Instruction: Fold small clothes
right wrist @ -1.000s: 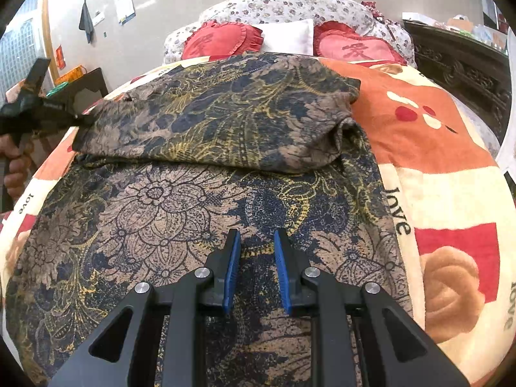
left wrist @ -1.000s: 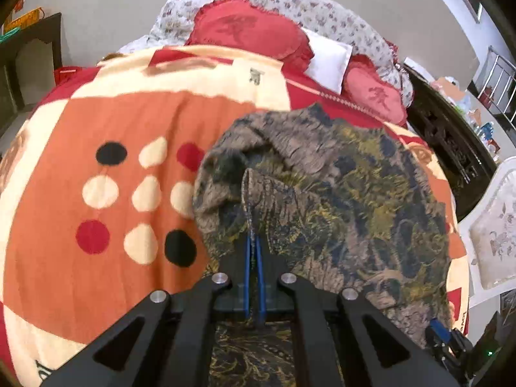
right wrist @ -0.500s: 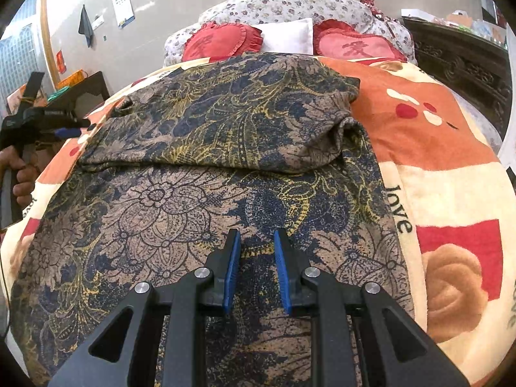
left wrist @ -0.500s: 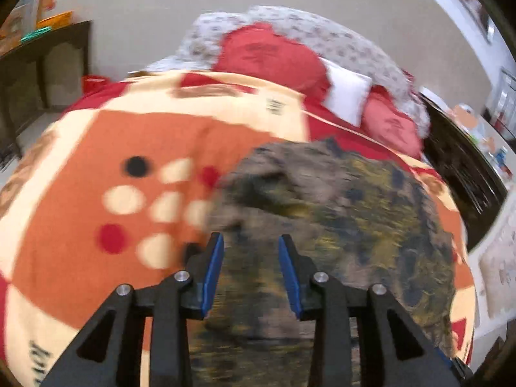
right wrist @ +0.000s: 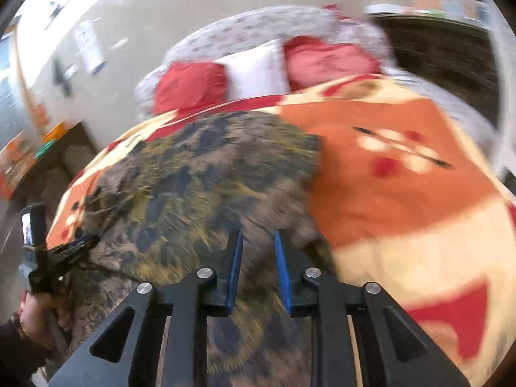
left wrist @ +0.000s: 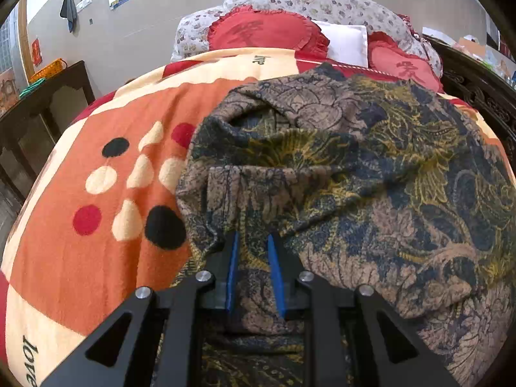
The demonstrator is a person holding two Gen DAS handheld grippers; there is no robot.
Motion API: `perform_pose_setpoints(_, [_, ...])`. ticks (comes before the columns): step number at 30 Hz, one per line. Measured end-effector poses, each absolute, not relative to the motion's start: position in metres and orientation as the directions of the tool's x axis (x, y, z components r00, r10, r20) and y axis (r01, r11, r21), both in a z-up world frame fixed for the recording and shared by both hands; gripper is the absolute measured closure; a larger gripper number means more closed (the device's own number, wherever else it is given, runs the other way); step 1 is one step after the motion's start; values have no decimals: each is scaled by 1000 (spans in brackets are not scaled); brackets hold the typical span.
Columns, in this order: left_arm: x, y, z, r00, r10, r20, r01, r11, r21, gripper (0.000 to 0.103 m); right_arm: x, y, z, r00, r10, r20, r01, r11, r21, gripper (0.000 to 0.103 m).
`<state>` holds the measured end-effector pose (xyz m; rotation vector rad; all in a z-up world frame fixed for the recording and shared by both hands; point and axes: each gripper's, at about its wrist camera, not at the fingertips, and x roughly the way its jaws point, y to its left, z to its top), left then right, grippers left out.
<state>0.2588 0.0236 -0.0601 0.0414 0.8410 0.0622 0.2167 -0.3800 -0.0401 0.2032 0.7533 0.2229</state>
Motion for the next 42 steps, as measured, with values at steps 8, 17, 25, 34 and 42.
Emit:
perform_pose_setpoints(8, [257,31,-61,667,64,-743,-42,998,49,82,231,-467,-100,578,82,-812,187,955,230,77])
perform_pose_setpoints(17, [259,34,-61,667,41,-744,-44,999,16,82,224,-415,-57,628,154,-763,-100,988,117,78])
perform_pose_setpoints(25, [258,34,-61,666,34,-745,-42,999,8,82,225,-442,-67,533,-118,-838,109,992,-69,75])
perform_pose_setpoints(34, [260,43,-61,666,-13,-746,-37,998,-50,82,273,-364,-23,713,246,-656,-168,969,180,75])
perform_pose_setpoints(42, [262,47,-61,665,-39,-746,-37,996,-86,83,329,-403,-66,598,86,-797,69,985,158,76])
